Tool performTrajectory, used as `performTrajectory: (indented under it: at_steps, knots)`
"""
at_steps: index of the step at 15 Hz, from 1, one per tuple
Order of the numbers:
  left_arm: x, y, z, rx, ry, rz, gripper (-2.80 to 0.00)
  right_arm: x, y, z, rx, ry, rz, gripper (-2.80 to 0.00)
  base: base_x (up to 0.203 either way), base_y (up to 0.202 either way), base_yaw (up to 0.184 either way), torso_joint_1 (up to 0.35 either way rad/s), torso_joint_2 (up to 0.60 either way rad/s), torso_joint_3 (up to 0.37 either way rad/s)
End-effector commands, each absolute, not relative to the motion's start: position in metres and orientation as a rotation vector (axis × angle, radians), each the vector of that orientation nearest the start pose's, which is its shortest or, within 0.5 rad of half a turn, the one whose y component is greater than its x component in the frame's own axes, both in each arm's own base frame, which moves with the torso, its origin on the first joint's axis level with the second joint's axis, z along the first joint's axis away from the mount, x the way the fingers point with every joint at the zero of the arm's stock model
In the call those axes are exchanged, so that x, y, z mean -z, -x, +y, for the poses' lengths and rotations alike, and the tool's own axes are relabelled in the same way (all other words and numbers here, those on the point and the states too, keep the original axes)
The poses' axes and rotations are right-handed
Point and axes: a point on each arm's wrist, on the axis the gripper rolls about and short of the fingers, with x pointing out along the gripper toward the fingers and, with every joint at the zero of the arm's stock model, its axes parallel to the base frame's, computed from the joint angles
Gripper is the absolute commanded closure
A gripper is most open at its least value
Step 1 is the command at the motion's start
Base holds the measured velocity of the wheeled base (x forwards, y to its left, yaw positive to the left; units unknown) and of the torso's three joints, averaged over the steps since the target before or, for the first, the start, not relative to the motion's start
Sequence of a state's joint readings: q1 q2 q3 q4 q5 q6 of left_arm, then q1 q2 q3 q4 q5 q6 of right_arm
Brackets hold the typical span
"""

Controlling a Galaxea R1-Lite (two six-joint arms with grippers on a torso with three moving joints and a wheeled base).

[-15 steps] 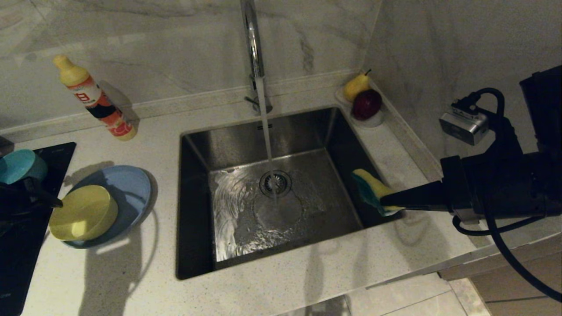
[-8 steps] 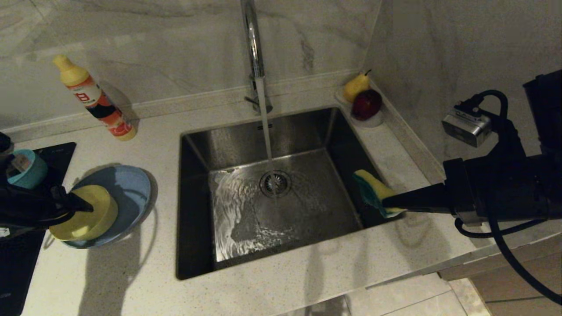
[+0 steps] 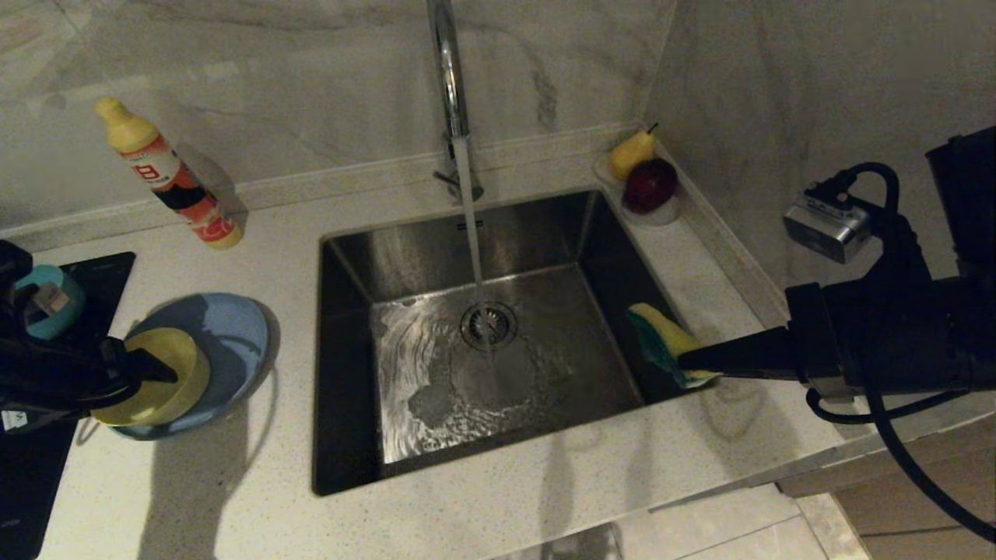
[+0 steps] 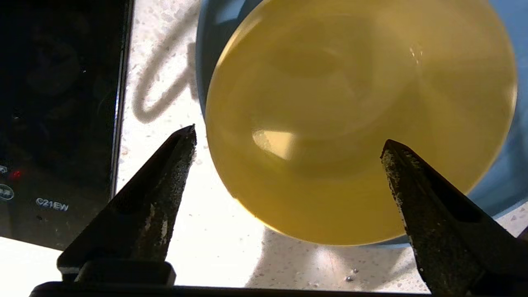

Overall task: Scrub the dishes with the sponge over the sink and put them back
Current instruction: Wash the bowl

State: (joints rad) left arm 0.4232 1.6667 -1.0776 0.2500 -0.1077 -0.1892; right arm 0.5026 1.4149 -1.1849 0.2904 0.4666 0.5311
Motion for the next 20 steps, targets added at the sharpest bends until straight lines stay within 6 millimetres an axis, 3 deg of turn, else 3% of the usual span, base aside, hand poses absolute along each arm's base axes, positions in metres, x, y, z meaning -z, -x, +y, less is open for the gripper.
performTrajectory:
  at_steps: [1,11,20]
  knots:
    - [-0.182,-0.265,0.117,-0.376,0.402,0.789,-2.80,-0.279,-0.194,0.119,-0.780,-0.470,0.785,0.00,0.000,0.000,0.000,0.000,0.00,0.000]
    - [-0.185,-0.280,0.105,-0.344,0.436,0.712,-2.80,-0.278,-0.194,0.115,-0.768,-0.475,0.784,0.00,0.000,0.000,0.000,0.000,0.00,0.000]
    - [-0.212,-0.267,0.102,-0.348,0.414,0.619,-2.80,-0.276,-0.192,0.113,-0.765,-0.475,0.787,0.00,0.000,0.000,0.000,0.000,0.00,0.000]
